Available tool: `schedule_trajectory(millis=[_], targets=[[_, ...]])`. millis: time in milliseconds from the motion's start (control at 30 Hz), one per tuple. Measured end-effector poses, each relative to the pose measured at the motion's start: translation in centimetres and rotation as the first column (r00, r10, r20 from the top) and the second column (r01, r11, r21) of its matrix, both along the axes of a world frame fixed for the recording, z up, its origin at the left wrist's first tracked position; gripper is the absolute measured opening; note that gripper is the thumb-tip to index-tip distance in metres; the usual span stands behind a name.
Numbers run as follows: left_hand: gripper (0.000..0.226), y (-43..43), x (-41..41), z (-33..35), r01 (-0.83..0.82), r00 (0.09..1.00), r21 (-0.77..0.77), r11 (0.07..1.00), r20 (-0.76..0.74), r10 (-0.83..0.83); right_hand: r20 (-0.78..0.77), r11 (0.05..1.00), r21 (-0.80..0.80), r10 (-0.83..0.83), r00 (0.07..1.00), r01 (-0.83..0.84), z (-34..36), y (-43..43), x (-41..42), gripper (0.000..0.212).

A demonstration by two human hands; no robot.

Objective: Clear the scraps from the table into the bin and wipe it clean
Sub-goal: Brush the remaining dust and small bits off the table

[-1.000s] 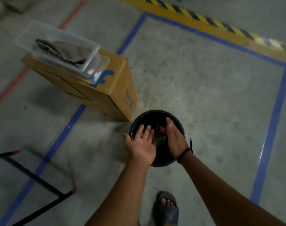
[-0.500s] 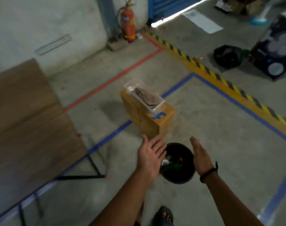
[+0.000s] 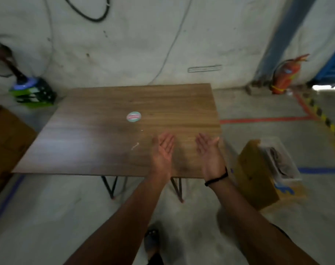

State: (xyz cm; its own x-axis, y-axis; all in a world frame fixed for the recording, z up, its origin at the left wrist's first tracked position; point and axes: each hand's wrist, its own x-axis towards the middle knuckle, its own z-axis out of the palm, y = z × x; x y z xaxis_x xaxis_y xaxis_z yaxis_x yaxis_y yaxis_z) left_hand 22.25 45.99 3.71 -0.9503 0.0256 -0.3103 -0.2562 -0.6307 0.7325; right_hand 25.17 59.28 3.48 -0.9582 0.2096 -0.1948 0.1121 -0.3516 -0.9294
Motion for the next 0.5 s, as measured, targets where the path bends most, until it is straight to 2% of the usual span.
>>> schedule_trajectory(millis=[67, 133, 233, 267, 367, 400, 433, 500], targets=[[0.057, -5.3, -2.2, -1.2, -0.082, 0.997, -0.011, 0.997, 0.013, 0.082, 0.017, 0.999, -0.041, 0.024, 1.000, -0.023, -0.9, -3.4, -2.2, 0.065], [0.059, -10.1, -4.5, -3.0, -0.123, 0.991, -0.037, 0.992, 0.048, 0.125, 0.065, 0.998, -0.047, 0.038, 0.997, -0.035, -2.1, -6.2, -4.5, 0.062], [0.061, -15.1, -7.9, -6.1, -0.104, 0.984, -0.060, 0.993, 0.142, 0.112, 0.152, 0.998, 0.030, 0.044, 0.987, -0.049, -4.6, -9.7, -7.6, 0.063], [0.061, -16.1, -8.8, -6.9, -0.098, 0.980, -0.075, 0.992, 0.167, 0.109, 0.176, 0.998, 0.036, 0.045, 0.983, -0.052, -5.2, -11.0, -8.6, 0.070], [0.062, -17.9, -10.8, -9.1, -0.073, 0.967, -0.107, 0.992, 0.237, 0.097, 0.226, 0.989, 0.083, 0.103, 0.969, -0.124, -8.0, -13.9, -11.3, 0.130], [0.062, -18.2, -11.2, -9.8, -0.068, 0.959, -0.117, 0.991, 0.268, 0.097, 0.254, 0.976, 0.157, 0.110, 0.961, -0.154, -9.2, -14.6, -12.1, 0.133], [0.061, -18.3, -11.6, -10.1, -0.057, 0.950, -0.120, 0.991, 0.297, 0.091, 0.284, 0.946, 0.244, 0.142, 0.948, -0.215, -9.9, -15.1, -12.7, 0.121], [0.058, -18.5, -12.5, -10.9, -0.019, 0.941, -0.139, 0.990, 0.331, 0.065, 0.300, 0.868, 0.408, 0.164, 0.940, -0.282, -9.1, -16.3, -13.6, 0.068]])
